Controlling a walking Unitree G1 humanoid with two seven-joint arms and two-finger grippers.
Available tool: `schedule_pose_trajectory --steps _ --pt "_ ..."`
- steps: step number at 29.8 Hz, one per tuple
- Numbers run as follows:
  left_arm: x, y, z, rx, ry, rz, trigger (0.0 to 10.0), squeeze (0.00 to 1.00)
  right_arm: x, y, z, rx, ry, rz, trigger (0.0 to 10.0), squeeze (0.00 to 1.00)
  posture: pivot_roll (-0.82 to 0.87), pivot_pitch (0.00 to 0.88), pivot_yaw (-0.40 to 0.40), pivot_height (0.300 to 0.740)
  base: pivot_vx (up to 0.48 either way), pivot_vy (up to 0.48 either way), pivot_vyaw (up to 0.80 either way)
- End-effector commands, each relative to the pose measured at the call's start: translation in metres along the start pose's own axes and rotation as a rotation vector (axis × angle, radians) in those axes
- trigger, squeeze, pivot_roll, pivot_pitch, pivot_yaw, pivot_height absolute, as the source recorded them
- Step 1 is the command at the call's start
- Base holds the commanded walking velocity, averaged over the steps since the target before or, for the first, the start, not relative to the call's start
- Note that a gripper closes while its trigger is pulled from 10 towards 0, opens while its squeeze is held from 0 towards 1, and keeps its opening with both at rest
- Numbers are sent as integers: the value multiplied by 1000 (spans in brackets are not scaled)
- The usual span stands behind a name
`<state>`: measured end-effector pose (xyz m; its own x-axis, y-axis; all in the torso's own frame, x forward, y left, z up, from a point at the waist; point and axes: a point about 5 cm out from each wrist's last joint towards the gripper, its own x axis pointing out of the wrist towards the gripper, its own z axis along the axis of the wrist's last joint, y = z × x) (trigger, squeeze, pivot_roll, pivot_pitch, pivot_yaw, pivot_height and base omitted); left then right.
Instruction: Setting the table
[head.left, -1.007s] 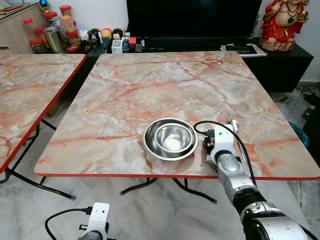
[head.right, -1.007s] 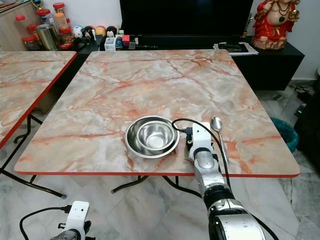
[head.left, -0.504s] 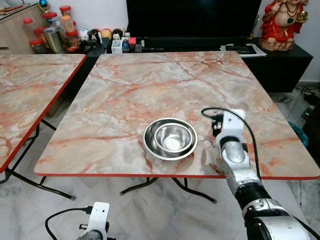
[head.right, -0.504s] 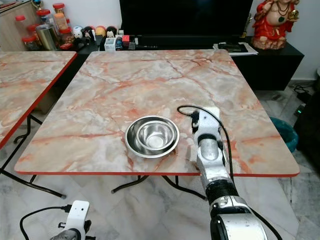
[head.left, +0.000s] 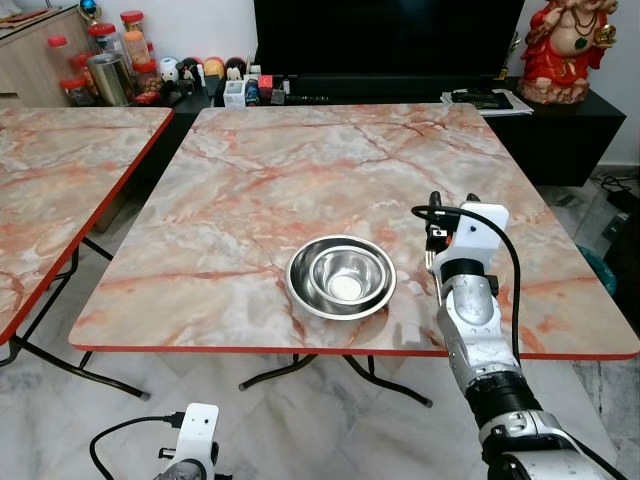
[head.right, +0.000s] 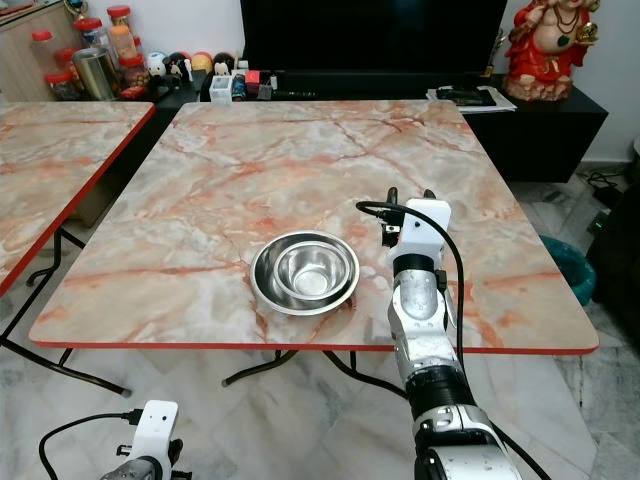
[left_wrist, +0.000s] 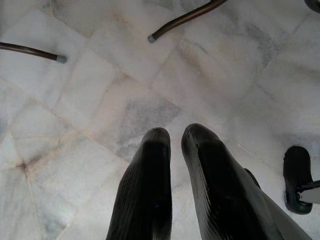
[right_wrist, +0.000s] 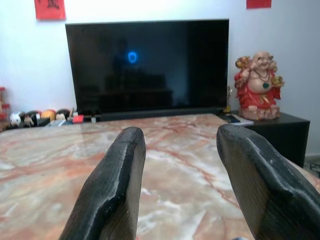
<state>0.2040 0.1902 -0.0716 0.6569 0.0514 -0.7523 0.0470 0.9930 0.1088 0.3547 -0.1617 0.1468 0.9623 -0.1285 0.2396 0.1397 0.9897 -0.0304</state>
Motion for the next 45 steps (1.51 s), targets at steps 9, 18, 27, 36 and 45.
schedule_pose_trajectory --steps 9,18,27,36,45 --pt "0 2 -2 2 6 2 10000 0 -4 5 3 21 -9 10 10000 0 -16 0 6 736 0 271 0" --pt "0 2 -1 11 3 -1 10000 0 -8 8 4 29 -8 13 10000 0 -15 0 5 736 0 270 0" --pt "-1 5 -2 20 6 1 10000 0 -13 13 3 43 -1 12 10000 0 -19 0 19 736 0 271 0" --pt "0 10 2 21 0 12 10000 0 -16 15 1 51 15 3 10000 0 -17 0 39 736 0 275 0" --pt "0 12 2 21 -1 16 10000 0 -20 19 -2 60 33 7 10000 0 -13 0 49 736 0 283 0"
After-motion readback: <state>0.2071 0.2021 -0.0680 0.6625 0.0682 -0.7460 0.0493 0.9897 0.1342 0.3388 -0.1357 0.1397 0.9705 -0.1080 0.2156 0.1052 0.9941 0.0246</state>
